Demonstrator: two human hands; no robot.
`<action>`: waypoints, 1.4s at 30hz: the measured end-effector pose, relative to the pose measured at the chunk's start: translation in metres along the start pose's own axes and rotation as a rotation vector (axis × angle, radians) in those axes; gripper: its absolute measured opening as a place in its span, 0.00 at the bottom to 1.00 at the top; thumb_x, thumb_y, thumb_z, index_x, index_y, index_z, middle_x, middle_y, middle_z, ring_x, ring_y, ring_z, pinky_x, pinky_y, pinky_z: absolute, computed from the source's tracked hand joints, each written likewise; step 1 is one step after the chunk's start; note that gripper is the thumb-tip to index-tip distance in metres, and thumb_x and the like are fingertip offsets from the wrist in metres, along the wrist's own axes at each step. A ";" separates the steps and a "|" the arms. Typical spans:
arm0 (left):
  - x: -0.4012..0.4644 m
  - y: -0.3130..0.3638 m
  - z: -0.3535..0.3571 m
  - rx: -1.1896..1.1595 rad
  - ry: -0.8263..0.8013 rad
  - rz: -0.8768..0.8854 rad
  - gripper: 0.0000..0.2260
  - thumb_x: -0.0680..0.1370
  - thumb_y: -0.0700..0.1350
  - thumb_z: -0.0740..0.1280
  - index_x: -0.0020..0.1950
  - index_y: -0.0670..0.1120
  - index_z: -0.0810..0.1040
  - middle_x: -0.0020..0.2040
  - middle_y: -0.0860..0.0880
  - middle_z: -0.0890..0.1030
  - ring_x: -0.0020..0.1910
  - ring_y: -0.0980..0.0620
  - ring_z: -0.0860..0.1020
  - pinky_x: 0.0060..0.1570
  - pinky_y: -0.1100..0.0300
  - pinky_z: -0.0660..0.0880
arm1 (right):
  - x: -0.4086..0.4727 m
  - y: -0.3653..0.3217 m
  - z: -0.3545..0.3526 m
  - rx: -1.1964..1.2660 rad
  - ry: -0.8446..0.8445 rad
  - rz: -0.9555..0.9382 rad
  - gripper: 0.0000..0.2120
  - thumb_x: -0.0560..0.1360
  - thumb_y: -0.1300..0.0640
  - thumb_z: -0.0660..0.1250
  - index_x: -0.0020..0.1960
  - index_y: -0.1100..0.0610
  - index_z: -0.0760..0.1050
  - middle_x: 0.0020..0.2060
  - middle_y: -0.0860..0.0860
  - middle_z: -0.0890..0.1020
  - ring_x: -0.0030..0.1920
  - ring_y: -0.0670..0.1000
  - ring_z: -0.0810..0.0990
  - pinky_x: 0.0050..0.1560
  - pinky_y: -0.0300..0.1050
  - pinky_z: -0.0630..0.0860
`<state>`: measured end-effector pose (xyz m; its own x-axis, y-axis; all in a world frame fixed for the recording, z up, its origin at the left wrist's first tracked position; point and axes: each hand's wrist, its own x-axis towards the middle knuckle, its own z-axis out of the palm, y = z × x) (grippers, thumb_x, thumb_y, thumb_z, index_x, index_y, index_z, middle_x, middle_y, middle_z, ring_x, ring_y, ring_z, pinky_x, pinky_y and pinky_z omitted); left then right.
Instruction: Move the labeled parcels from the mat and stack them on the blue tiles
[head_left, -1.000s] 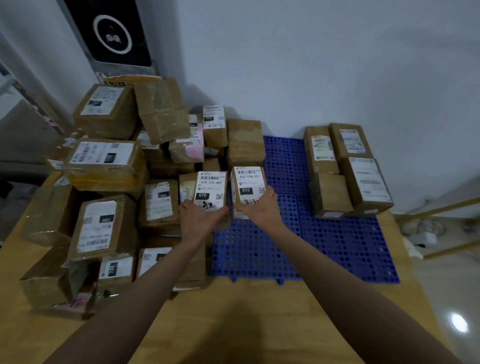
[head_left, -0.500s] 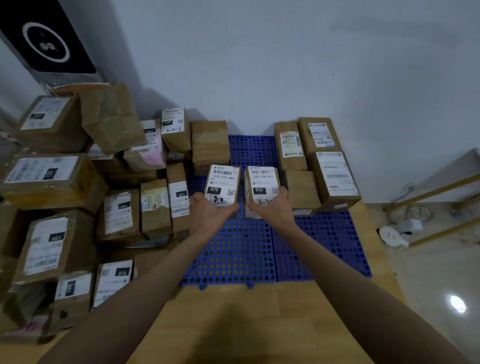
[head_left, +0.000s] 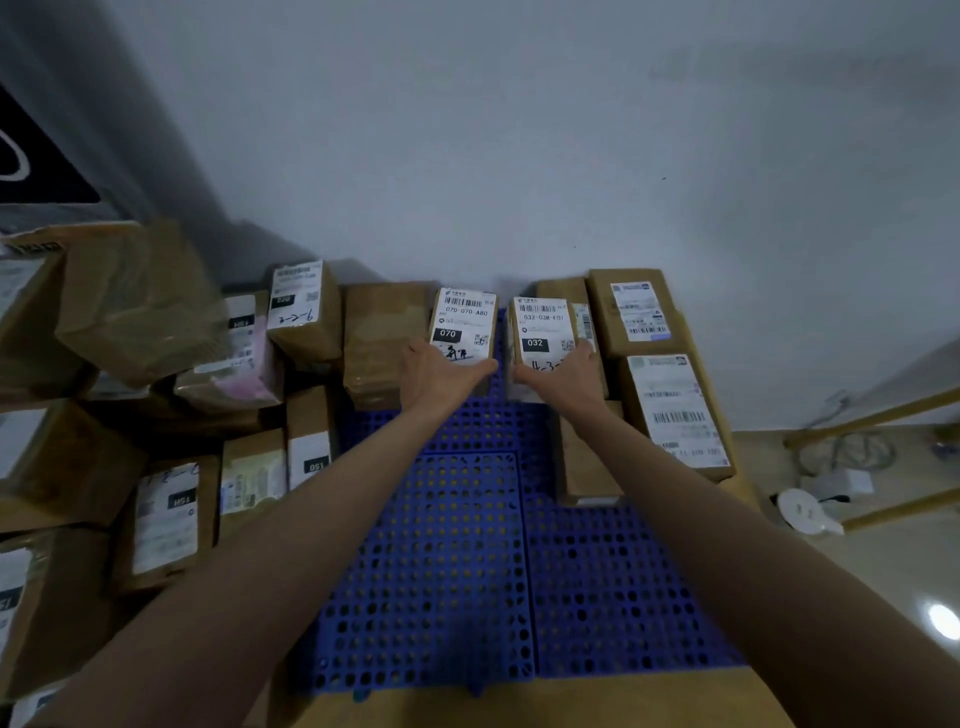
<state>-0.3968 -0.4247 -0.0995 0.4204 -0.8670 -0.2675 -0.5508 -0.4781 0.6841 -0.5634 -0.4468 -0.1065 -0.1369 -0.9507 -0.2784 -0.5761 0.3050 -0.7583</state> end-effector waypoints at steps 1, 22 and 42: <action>0.014 0.003 0.004 0.002 0.000 -0.008 0.43 0.61 0.64 0.75 0.66 0.41 0.66 0.59 0.46 0.69 0.57 0.47 0.74 0.52 0.49 0.78 | 0.013 -0.003 0.003 -0.017 -0.005 0.004 0.50 0.64 0.45 0.77 0.75 0.61 0.54 0.68 0.57 0.67 0.66 0.58 0.70 0.59 0.54 0.75; 0.157 0.030 0.059 0.166 -0.082 -0.105 0.46 0.71 0.62 0.71 0.73 0.33 0.55 0.70 0.37 0.66 0.68 0.41 0.69 0.61 0.51 0.71 | 0.148 -0.021 0.067 -0.288 -0.039 -0.014 0.55 0.68 0.35 0.72 0.77 0.63 0.47 0.74 0.63 0.54 0.72 0.66 0.62 0.67 0.62 0.67; 0.142 -0.017 0.029 0.525 -0.100 0.071 0.46 0.73 0.50 0.73 0.79 0.41 0.46 0.79 0.39 0.43 0.77 0.33 0.44 0.75 0.40 0.48 | 0.125 0.006 0.054 -0.573 0.023 -0.084 0.30 0.74 0.56 0.69 0.71 0.59 0.60 0.69 0.61 0.62 0.70 0.62 0.61 0.71 0.57 0.62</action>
<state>-0.3488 -0.5434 -0.1684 0.3121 -0.8967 -0.3139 -0.8727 -0.4011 0.2783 -0.5399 -0.5605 -0.1777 -0.0856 -0.9732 -0.2132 -0.9292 0.1552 -0.3354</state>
